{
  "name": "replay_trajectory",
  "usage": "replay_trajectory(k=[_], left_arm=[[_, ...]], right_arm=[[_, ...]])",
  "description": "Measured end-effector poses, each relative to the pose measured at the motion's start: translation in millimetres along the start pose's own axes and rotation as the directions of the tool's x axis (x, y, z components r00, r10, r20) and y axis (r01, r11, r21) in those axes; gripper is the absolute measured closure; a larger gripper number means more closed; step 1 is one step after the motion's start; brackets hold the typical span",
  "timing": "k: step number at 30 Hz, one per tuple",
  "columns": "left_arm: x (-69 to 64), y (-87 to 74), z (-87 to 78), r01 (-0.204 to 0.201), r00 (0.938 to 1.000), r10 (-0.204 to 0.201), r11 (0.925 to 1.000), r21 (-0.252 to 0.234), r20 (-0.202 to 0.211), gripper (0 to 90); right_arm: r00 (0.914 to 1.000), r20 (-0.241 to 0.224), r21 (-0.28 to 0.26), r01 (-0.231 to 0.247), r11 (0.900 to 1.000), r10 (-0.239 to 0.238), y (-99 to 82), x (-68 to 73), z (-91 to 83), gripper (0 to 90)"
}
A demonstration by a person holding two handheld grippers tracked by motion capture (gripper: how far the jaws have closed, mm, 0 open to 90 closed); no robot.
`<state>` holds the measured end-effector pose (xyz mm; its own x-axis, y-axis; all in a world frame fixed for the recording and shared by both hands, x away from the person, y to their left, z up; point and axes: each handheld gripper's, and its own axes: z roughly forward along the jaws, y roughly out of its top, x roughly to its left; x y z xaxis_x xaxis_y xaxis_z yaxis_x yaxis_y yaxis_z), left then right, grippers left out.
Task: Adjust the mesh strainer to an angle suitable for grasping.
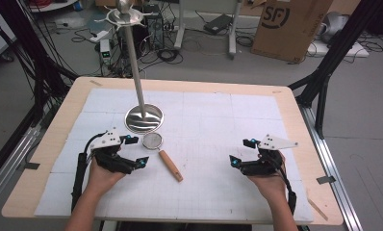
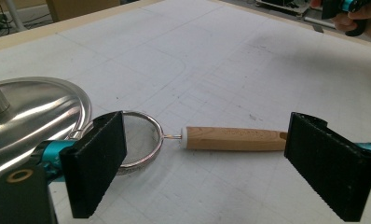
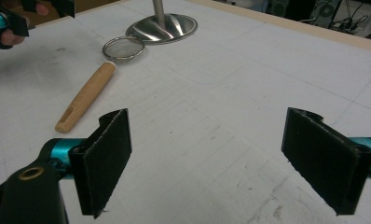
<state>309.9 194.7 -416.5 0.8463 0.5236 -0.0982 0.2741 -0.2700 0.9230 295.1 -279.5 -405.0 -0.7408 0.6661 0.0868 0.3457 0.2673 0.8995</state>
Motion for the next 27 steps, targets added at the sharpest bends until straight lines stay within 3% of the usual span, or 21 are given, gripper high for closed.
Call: replay_trajectory(k=[10, 17, 20, 27], left_arm=[[-4.3, 0.8, 5.0, -0.013, 0.9997, 0.012, 0.9995, 0.029, 0.021, 17.1], [-10.6, 5.8, 14.7, -0.034, 0.9982, 0.031, 0.9978, 0.056, 0.052, 29.4], [-11.8, 5.9, 19.1, -0.036, 0.9983, 0.033, 0.997, 0.068, 0.049, 35.5], [-12.2, 11.9, 37.0, -0.027, 0.9995, 0.028, 0.9951, 0.095, -0.012, 55.1]], right_arm=[[1.0, -0.002, 0.017, 0.004, 0.9998, -0.003, -1.6, 0.7, 1.8, 15.2], [0.9997, -0.018, 0.023, 0.017, 0.9996, -0.017, 0.2, 5.5, 4.9, 15.2], [0.9998, -0.018, 0.027, 0.011, 0.9996, -0.011, -0.7, 3.9, 5.6, 15.2], [0.9997, -0.02, 0.027, 0.012, 0.9996, -0.012, -0.6, 4.1, 5.0, 15.8]])
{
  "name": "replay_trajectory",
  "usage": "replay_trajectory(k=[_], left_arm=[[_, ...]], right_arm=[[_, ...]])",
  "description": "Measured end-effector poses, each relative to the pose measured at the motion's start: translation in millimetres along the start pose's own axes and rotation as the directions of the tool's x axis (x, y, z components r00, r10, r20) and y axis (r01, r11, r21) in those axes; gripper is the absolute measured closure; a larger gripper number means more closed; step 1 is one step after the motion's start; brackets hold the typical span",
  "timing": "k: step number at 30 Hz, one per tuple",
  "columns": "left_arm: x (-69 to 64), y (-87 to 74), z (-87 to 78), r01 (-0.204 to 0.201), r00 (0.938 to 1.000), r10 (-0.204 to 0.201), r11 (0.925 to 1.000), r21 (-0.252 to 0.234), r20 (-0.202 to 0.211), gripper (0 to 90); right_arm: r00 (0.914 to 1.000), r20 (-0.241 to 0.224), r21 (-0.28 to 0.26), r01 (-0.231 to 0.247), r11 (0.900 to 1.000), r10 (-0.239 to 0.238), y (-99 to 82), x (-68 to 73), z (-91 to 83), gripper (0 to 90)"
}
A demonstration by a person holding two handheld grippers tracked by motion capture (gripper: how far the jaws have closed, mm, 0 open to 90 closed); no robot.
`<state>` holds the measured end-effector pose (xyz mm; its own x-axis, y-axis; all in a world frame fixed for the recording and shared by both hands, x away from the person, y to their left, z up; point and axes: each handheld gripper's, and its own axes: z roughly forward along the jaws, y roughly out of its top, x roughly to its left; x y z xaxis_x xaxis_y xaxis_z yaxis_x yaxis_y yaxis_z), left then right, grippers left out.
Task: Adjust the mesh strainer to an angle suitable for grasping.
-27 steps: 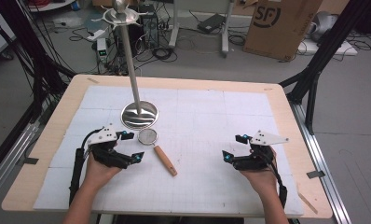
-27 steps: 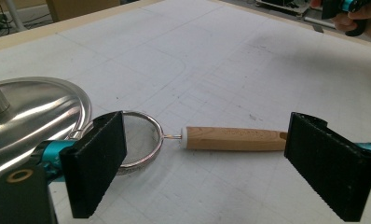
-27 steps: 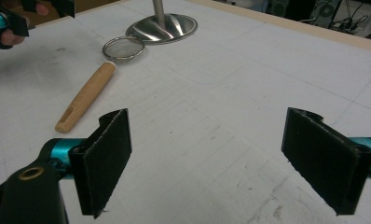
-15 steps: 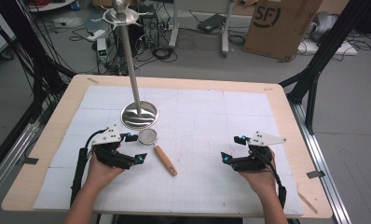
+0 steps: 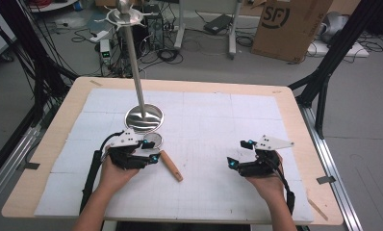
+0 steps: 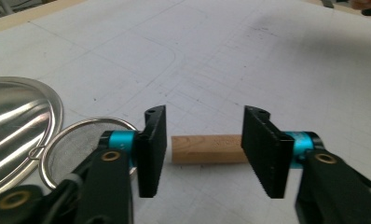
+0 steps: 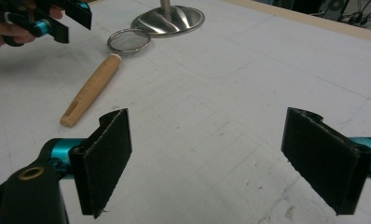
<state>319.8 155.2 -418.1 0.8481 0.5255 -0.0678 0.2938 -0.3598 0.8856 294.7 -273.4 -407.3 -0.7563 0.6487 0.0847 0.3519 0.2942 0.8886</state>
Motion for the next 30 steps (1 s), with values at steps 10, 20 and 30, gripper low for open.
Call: replay_trajectory(k=[10, 20, 30], left_arm=[[8.3, 12.3, 30.4, 0.012, 0.9983, -0.006, 0.9938, 0.11, -0.057, 79.3], [15.8, 13.3, 54.0, 0.016, 0.9952, 0.006, 0.975, 0.222, -0.098, 89.7], [14.8, 9.3, 52.0, 0.036, 0.9931, -0.005, 0.9641, 0.263, -0.117, 89.8]], right_arm=[[1.0, 0.002, 0.018, 0.004, 0.9998, -0.004, -1.1, -0.6, 3.0, 15.9], [1.0, 0.003, 0.042, 0.005, 0.9991, -0.005, -3.2, -0.4, 7.2, 15.9], [0.9999, -0.009, 0.062, -0.007, 0.9981, 0.008, -5.9, -0.8, 9.1, 16.4]])
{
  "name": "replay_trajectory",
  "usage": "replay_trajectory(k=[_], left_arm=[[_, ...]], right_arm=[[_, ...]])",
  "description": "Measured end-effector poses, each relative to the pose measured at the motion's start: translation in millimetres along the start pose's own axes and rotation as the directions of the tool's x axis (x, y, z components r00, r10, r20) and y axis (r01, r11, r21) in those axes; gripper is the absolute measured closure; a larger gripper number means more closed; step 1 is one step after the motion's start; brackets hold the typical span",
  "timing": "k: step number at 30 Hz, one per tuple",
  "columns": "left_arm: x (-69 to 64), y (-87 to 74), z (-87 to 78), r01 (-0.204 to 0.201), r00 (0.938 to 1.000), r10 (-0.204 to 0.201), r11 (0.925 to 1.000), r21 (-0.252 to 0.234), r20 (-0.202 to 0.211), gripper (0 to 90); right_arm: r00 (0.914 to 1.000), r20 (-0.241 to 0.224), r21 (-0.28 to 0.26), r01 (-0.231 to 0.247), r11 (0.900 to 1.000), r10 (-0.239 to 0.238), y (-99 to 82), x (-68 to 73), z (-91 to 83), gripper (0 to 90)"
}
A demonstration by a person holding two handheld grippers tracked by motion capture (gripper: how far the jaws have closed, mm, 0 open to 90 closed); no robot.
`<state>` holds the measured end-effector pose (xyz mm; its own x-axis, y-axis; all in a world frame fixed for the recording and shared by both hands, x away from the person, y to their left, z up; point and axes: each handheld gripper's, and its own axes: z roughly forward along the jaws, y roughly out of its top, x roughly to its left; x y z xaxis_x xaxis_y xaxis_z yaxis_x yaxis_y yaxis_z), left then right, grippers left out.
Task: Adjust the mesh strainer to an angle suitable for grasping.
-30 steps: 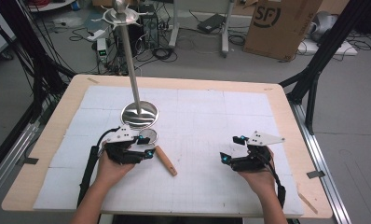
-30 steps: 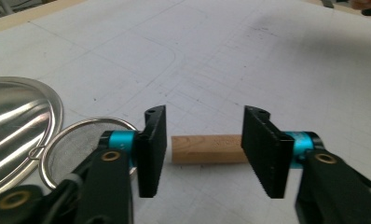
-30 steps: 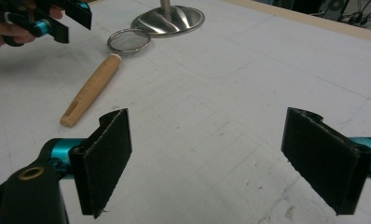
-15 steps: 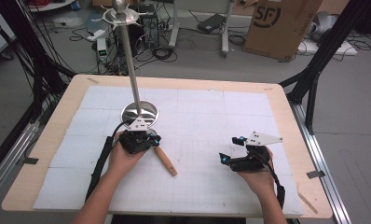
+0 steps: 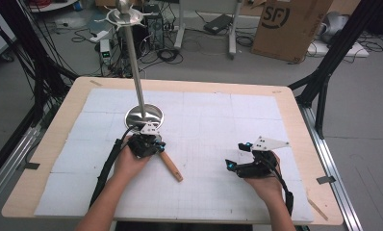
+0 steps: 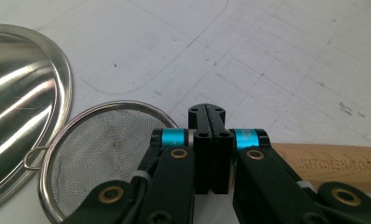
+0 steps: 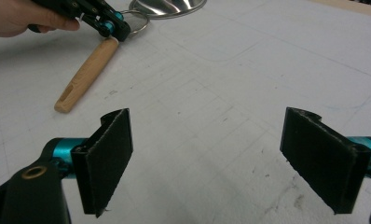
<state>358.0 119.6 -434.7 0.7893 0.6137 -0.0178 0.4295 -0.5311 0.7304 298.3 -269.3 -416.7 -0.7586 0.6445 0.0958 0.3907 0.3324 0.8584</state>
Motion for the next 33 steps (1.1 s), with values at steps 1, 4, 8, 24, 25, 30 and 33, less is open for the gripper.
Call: replay_trajectory(k=[1, 4, 8, 24, 25, 30, 33], left_arm=[[-0.8, -0.6, -0.9, -0.003, 1.0, 0.003, 1.0, 0.002, 0.002, 89.7], [-2.5, -4.1, -3.4, -0.005, 1.0, 0.005, 1.0, -0.008, 0.008, 89.8], [-3.5, -7.9, -8.5, -0.006, 1.0, 0.006, 1.0, -0.002, 0.004, 89.8], [-7.9, -30.3, -36.4, -0.011, 0.9997, 0.011, 0.9998, 0.018, -0.022, 89.8], [-7.2, -33.9, -40.3, -0.007, 0.9999, 0.007, 0.9999, 0.015, -0.015, 89.8], [-5.2, -43.2, -50.4, 0.024, 0.9997, -0.024, 0.9997, -0.006, -0.01, 89.7], [-4.3, -46.6, -56.3, 0.034, 0.9993, -0.034, 0.9994, -0.004, -0.012, 89.7]], right_arm=[[1.0, 0.002, 0.003, 0.003, 1.0, -0.003, 0.0, -0.5, 0.7, 16.4], [1.0, 0.0, 0.001, 0.005, 1.0, -0.005, 0.4, -0.2, 0.4, 16.4], [1.0, -0.001, -0.005, 0.002, 1.0, -0.002, 0.3, -0.3, -1.0, 16.4], [1.0, -0.003, 0.005, 0.003, 1.0, -0.003, 0.3, 1.5, 0.7, 16.5], [1.0, -0.007, 0.009, 0.007, 0.9999, -0.007, 0.1, 1.2, 1.6, 16.5], [0.9999, -0.009, 0.007, 0.01, 0.9999, -0.01, 0.2, 1.1, 1.3, 16.5], [0.9999, -0.005, 0.007, 0.011, 0.9999, -0.011, 0.1, 1.5, 1.0, 16.5]])
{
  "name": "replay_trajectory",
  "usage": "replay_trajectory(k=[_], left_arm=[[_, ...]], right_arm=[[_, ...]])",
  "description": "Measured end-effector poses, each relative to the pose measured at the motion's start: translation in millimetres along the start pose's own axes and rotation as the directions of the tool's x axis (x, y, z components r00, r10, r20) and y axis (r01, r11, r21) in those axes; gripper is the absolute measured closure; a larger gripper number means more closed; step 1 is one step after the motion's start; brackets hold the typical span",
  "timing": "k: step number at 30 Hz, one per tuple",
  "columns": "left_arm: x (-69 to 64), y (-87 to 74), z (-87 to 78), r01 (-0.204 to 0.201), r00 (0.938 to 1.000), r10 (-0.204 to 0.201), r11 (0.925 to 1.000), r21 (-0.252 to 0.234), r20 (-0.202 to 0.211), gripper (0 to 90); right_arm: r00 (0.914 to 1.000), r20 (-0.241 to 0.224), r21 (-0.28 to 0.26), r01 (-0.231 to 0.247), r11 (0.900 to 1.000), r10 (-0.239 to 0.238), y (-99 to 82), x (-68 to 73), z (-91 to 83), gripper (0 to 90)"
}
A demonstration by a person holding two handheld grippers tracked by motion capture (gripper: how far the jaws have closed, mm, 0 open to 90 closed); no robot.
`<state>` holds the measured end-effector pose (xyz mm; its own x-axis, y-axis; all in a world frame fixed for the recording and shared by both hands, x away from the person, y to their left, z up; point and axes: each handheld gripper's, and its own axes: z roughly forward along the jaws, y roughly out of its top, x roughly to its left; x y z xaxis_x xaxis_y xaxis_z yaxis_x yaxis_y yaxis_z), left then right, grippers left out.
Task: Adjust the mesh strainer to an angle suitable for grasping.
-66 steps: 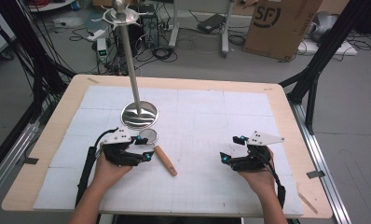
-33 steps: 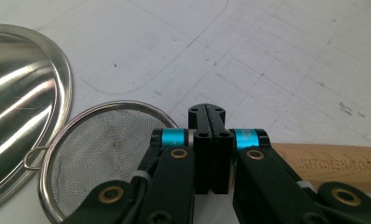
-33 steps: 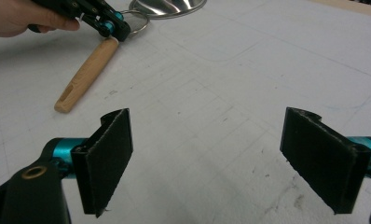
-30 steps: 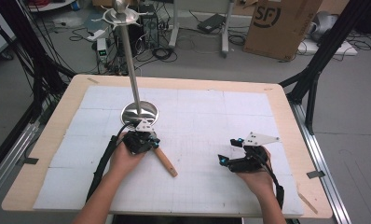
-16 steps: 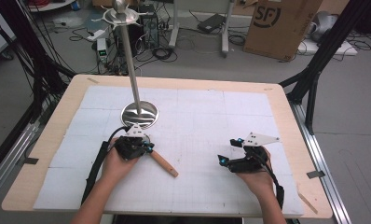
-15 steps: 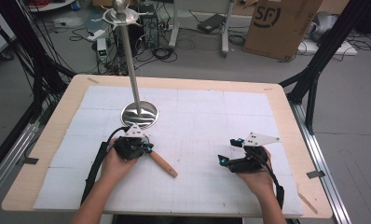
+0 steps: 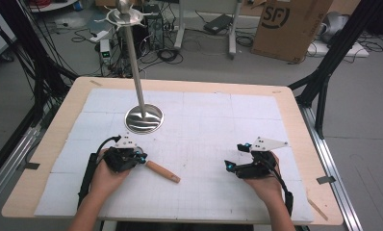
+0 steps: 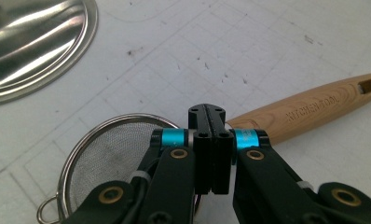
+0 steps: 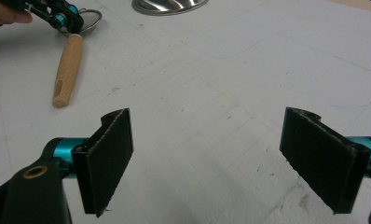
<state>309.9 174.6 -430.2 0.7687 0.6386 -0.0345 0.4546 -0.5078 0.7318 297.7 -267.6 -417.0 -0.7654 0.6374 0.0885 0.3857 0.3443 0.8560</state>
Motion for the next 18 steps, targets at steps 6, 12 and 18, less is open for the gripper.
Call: replay_trajectory(k=[6, 12, 18], left_arm=[[-0.3, -0.7, -1.8, -0.003, 0.9999, 0.003, 0.9996, -0.029, -0.012, 89.5], [-15.6, 8.2, -10.9, -0.072, 0.9938, 0.083, 0.9889, -0.13, 0.075, 89.0], [-47.7, 19.6, 0.2, -0.191, 0.9547, 0.213, 0.9737, -0.124, 0.207, 89.0]], right_arm=[[1.0, -0.001, 0.012, -0.001, 0.9999, 0.001, -0.6, 0.3, 3.0, 16.5], [1.0, -0.002, 0.005, -0.003, 1.0, 0.003, -0.2, 0.2, 1.3, 16.5], [1.0, -0.002, 0.004, -0.006, 1.0, 0.006, -0.3, -0.3, 0.8, 16.6]])
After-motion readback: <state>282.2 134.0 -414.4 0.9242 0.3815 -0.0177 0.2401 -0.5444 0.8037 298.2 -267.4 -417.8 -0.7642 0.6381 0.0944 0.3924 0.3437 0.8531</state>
